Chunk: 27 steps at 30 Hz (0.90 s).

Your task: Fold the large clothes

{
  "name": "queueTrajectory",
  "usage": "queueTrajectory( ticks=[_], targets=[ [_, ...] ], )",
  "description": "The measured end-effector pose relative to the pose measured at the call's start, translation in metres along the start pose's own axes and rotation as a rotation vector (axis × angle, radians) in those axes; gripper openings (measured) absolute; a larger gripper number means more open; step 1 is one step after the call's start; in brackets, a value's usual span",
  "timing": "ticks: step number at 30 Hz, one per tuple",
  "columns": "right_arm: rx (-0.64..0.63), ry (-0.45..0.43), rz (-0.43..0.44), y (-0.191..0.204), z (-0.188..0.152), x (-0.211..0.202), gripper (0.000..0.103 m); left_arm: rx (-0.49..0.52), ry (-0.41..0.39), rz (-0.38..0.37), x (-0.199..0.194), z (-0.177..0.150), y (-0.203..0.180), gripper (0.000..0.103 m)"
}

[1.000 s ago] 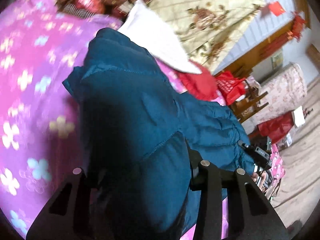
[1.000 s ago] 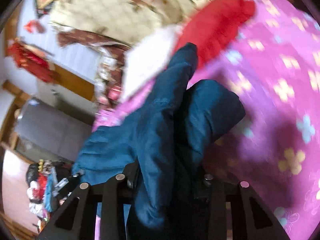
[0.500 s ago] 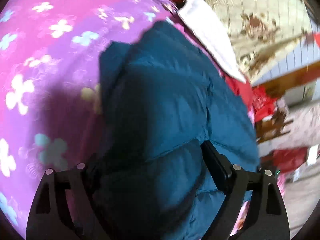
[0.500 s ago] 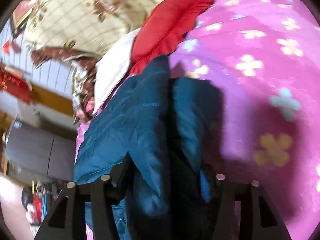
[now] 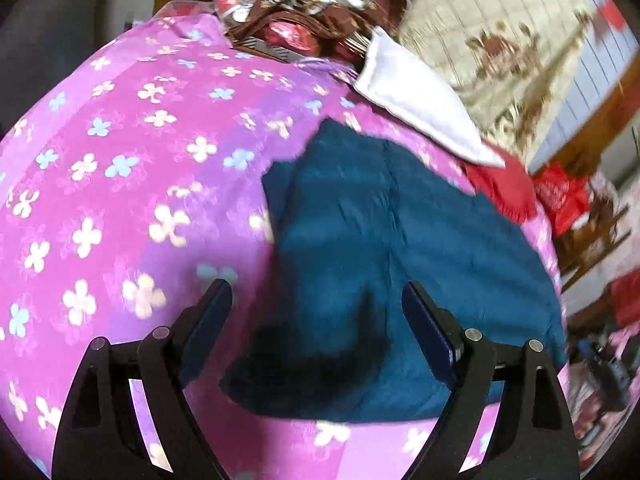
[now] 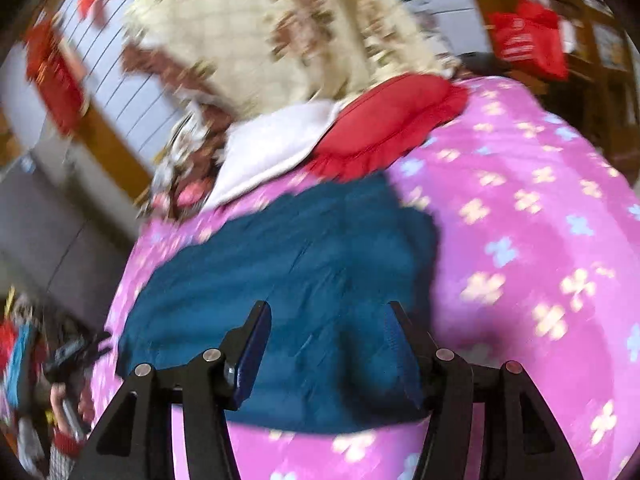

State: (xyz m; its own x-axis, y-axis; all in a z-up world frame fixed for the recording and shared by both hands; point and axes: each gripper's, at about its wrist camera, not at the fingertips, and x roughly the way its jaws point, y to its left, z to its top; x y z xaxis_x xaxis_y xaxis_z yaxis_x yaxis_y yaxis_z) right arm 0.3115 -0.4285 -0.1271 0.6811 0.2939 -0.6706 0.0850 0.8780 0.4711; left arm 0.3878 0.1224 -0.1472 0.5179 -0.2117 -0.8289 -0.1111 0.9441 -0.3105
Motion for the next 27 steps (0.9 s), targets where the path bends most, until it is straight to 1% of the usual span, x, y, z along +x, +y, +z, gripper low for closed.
queueTrajectory(
  ticks=[2,5,7,8,9,12,14,17,18,20,23,25,27],
  targets=[
    [-0.03,0.027,-0.031,0.007,-0.016,0.012,0.055,0.015,0.017,0.034,0.014,-0.016,0.0,0.087],
    [-0.01,0.069,-0.076,-0.004,-0.035,0.035,0.055,-0.027,0.044,0.054,0.033,-0.032,0.015,0.087],
    [0.015,0.086,-0.111,-0.015,-0.04,0.049,0.055,-0.084,0.074,0.009,0.048,-0.037,0.027,0.088],
    [0.03,0.1,-0.121,-0.023,-0.042,0.058,0.054,-0.107,0.076,-0.017,0.051,-0.038,0.032,0.088],
    [0.031,0.105,-0.131,-0.026,-0.042,0.062,0.051,-0.119,0.075,-0.033,0.051,-0.039,0.034,0.088],
    [0.004,0.106,-0.172,-0.024,-0.041,0.068,0.05,-0.112,0.057,-0.031,0.042,-0.041,0.031,0.088],
    [-0.027,0.096,-0.209,-0.015,-0.043,0.06,0.05,-0.084,0.021,0.005,0.025,-0.046,0.025,0.088],
    [-0.076,0.051,-0.23,0.005,-0.053,0.028,0.05,-0.058,-0.047,0.046,-0.013,-0.06,0.015,0.088],
    [-0.089,0.032,-0.232,0.011,-0.06,0.014,0.05,-0.045,-0.08,0.076,-0.029,-0.067,0.011,0.088],
    [-0.095,0.007,-0.205,0.021,-0.077,-0.01,0.05,0.0,-0.156,0.148,-0.058,-0.083,-0.001,0.088],
    [-0.082,-0.014,-0.163,0.035,-0.107,-0.042,0.05,0.102,-0.293,0.285,-0.104,-0.114,-0.026,0.088],
    [-0.079,-0.028,-0.156,0.046,-0.131,-0.061,0.05,0.154,-0.362,0.317,-0.126,-0.133,-0.04,0.088],
    [-0.079,-0.051,-0.159,0.058,-0.156,-0.079,0.05,0.16,-0.408,0.309,-0.145,-0.156,-0.049,0.088]
  ],
)
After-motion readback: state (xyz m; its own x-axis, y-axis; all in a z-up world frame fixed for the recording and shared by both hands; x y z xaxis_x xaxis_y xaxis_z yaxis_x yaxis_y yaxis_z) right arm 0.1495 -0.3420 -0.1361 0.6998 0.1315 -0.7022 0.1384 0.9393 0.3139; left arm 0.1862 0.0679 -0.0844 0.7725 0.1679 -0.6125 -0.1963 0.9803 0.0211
